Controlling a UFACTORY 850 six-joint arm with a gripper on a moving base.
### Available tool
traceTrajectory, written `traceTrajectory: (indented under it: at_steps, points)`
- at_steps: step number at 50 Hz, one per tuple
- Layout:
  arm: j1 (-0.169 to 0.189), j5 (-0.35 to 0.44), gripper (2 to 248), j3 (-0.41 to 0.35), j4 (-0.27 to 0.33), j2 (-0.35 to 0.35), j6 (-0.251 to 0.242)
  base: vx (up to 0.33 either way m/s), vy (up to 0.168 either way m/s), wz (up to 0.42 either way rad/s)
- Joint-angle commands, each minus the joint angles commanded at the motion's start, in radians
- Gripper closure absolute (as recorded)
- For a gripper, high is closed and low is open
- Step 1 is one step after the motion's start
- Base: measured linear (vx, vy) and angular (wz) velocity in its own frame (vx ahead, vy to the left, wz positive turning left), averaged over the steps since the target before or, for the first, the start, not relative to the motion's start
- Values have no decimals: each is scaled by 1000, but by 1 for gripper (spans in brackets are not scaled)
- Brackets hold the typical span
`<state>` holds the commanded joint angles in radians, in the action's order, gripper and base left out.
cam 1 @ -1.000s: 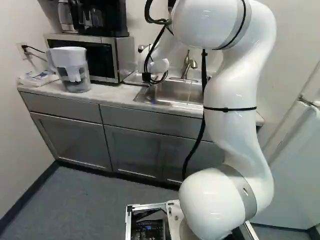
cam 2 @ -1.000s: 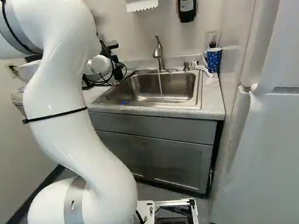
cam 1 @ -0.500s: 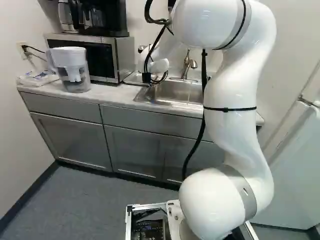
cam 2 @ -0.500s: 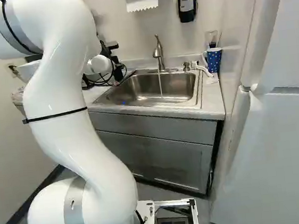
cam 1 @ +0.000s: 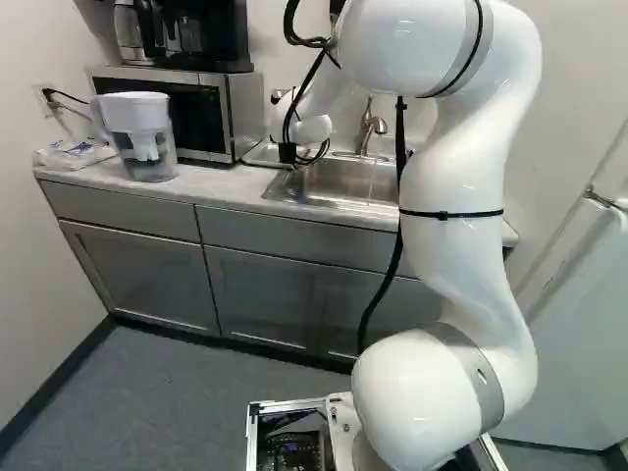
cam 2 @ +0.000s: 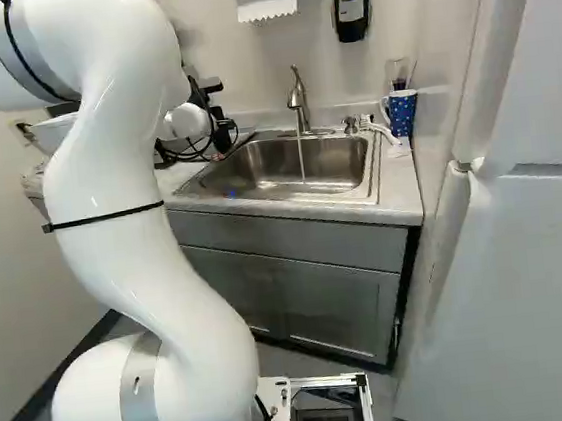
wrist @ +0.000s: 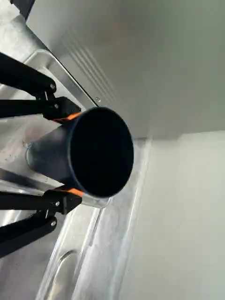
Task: Rinse the cup and place it in the tray
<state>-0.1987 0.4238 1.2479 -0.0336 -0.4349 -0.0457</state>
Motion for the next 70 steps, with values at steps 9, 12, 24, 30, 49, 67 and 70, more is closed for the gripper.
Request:
traceTrajectory:
  at_steps: [9,12,24,30,49,67,70]
  points:
    - [0,0,56,0,0,0,0,0,0,0]
    - [0,0,20,0,0,0,0,0,0,0]
    - [0,0,3,0,0,0,0,0,0,0]
    - [0,0,3,1,0,4,0,0,0,0]
    - [0,0,3,9,0,29,0,0,0,0]
    - [0,0,3,19,0,52,0,0,0,0]
    - [0,0,3,21,0,56,0,0,0,0]
